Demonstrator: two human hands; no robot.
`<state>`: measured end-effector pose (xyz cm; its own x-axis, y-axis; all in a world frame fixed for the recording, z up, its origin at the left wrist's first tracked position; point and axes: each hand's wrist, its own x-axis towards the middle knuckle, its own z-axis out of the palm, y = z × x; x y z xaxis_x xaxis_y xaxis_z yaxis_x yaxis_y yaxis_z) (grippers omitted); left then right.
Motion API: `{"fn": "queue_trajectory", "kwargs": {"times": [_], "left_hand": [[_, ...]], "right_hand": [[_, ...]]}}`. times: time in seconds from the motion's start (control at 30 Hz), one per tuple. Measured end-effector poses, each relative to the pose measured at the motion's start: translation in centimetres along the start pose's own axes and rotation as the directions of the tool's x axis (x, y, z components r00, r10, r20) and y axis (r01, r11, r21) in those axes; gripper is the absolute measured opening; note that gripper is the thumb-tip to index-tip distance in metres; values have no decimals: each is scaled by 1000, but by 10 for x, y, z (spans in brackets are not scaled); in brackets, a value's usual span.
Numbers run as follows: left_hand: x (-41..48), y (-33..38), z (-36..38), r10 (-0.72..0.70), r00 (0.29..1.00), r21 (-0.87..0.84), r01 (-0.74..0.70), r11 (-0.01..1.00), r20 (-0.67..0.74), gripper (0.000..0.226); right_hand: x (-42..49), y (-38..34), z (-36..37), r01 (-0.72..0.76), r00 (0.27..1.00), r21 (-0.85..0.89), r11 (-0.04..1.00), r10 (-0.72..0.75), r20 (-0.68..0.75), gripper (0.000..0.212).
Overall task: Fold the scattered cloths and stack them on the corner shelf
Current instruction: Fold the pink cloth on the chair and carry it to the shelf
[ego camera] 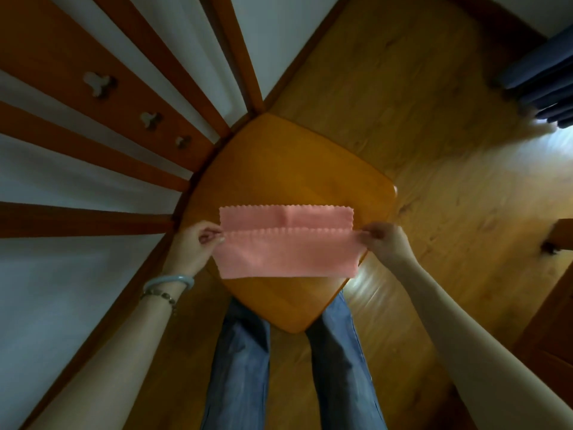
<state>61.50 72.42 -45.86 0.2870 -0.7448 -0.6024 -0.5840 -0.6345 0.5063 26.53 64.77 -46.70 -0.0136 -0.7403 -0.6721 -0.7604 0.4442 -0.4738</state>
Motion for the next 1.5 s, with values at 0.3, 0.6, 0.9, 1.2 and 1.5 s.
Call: {"fn": "queue_trajectory", "kwargs": {"times": [0.3, 0.6, 0.9, 1.2, 1.5], "left_hand": [[56, -6, 17, -59, 988, -50, 53, 997, -142, 23], [30, -9, 85, 493, 809, 596, -576, 559, 320, 64], [35, -12, 116, 427, 830, 706, -541, 458, 359, 73], [19, 38, 143, 432, 836, 667, -537, 516, 339, 77], [-11, 72, 137, 425, 878, 210, -468, 859, 219, 46]], "right_hand": [[55, -18, 27, 5, 989, -24, 1000, -9, -147, 25], [27, 4, 92, 548, 771, -708, 445, -597, 222, 76], [32, 29, 105, 575, 780, -705, 416, -538, 319, 67], [18, 22, 68, 48, 964, -74, 996, -66, -258, 31], [15, -8, 68, -290, 956, 143, 946, 292, 6, 22]]}}
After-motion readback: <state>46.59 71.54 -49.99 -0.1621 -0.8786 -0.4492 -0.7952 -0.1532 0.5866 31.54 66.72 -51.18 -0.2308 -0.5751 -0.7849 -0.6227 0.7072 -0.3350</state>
